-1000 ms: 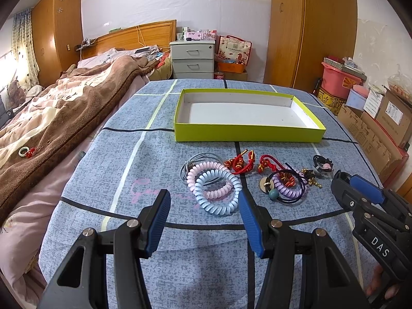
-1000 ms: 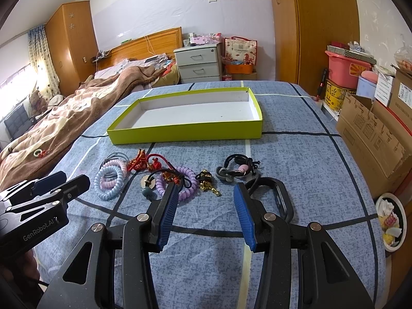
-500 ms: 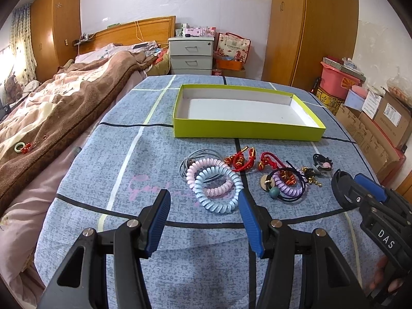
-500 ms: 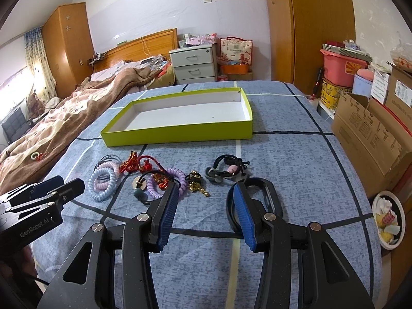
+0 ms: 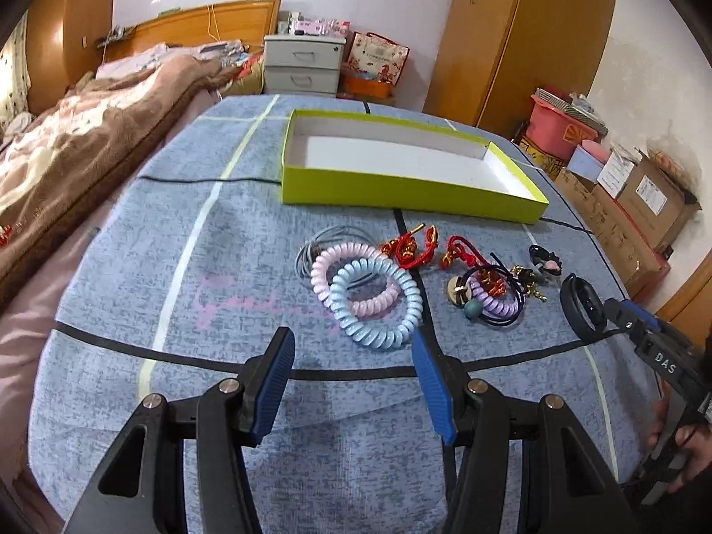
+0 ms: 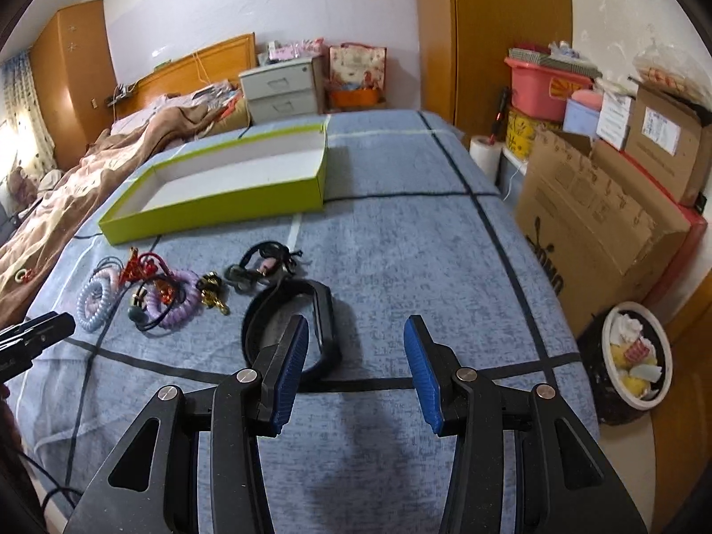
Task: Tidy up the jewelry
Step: 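Lower the right tool onto the black watch band and close it, then grasp the light blue coiled hair tie with the left tool while the right tool holds the black band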
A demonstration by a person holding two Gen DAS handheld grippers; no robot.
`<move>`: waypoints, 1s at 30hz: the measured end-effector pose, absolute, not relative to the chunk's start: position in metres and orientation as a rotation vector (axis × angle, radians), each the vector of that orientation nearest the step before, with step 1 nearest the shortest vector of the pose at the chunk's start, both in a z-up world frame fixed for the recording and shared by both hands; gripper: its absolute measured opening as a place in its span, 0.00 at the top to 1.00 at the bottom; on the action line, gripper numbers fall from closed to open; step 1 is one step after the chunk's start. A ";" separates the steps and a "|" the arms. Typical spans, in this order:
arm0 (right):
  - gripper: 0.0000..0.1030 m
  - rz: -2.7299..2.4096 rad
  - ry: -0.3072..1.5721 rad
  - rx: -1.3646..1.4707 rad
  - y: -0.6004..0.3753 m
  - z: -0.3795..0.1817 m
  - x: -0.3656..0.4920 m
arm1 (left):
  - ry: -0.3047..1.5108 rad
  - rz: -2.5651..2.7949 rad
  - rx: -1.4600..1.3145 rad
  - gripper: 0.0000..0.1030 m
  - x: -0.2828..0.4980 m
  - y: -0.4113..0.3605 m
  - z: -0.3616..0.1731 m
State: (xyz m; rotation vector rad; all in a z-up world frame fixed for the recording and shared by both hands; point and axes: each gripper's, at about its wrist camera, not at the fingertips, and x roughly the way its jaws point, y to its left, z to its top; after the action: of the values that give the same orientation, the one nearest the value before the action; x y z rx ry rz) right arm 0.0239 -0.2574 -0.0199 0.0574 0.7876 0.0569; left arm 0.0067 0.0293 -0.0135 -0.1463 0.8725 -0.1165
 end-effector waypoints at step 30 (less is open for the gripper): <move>0.86 0.178 0.822 0.026 -0.250 -0.032 0.041 | 0.903 -0.073 -0.183 0.58 0.033 0.034 -0.023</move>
State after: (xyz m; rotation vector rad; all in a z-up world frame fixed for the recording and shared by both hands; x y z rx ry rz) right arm 0.0406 -0.2503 -0.0320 0.0256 0.8216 0.1785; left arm 0.0327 0.0341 -0.0230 -0.1827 0.9025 -0.0732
